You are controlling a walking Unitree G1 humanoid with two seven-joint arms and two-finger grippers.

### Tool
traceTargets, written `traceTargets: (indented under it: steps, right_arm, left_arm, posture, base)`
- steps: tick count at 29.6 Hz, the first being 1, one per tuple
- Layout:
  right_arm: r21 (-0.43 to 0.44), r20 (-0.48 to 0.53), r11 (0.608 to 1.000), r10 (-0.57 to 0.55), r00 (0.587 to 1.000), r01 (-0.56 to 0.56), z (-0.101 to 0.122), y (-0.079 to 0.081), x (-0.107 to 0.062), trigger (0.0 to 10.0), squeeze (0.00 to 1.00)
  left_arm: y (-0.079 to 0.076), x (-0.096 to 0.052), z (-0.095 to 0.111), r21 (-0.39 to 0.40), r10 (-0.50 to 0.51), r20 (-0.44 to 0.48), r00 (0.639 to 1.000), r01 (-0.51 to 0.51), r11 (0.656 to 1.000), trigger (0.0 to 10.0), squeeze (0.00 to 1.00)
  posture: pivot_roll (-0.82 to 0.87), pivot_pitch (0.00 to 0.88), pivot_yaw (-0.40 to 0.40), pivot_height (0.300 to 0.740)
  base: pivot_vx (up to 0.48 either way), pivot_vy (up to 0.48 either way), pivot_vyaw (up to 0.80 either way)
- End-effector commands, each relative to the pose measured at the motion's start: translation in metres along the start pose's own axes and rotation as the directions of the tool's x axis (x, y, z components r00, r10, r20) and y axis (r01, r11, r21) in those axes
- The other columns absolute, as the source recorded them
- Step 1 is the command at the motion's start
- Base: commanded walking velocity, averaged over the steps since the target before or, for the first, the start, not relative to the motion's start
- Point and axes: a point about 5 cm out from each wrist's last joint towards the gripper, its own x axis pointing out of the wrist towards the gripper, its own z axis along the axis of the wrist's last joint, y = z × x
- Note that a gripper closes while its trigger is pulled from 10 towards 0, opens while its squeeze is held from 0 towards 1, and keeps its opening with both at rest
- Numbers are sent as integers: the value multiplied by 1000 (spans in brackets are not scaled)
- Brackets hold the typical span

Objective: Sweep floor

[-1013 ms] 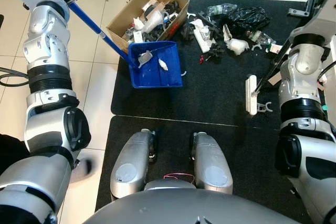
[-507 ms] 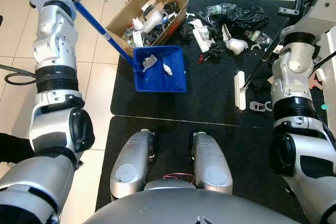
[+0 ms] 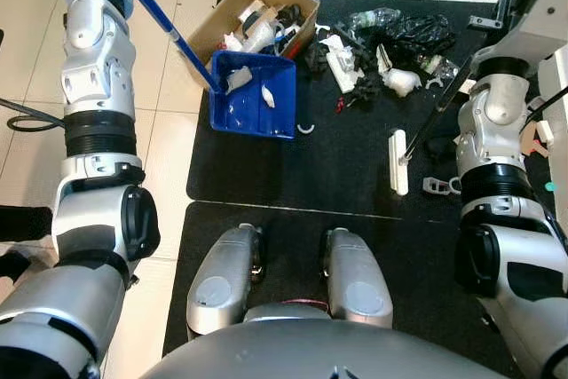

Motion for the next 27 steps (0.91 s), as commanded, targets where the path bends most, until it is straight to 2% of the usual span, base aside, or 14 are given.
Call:
traceTargets:
  steps: [1,27]
  right_arm:
    - [7,56,1000,9,998,-10,9,3,4,10000,0]
    - [8,55,1000,6,998,-7,7,3,4,10000,0]
  left_arm:
    - [-2,1,13,3,-15,67,998,15,1000,10000,0]
    - [-4,1,15,-2,-29,77,997,29,1000,10000,0]
  posture:
    - [89,54,54,740]
    - [91,54,58,740]
  base:
    - [480,0,0]
    - [480,0,0]
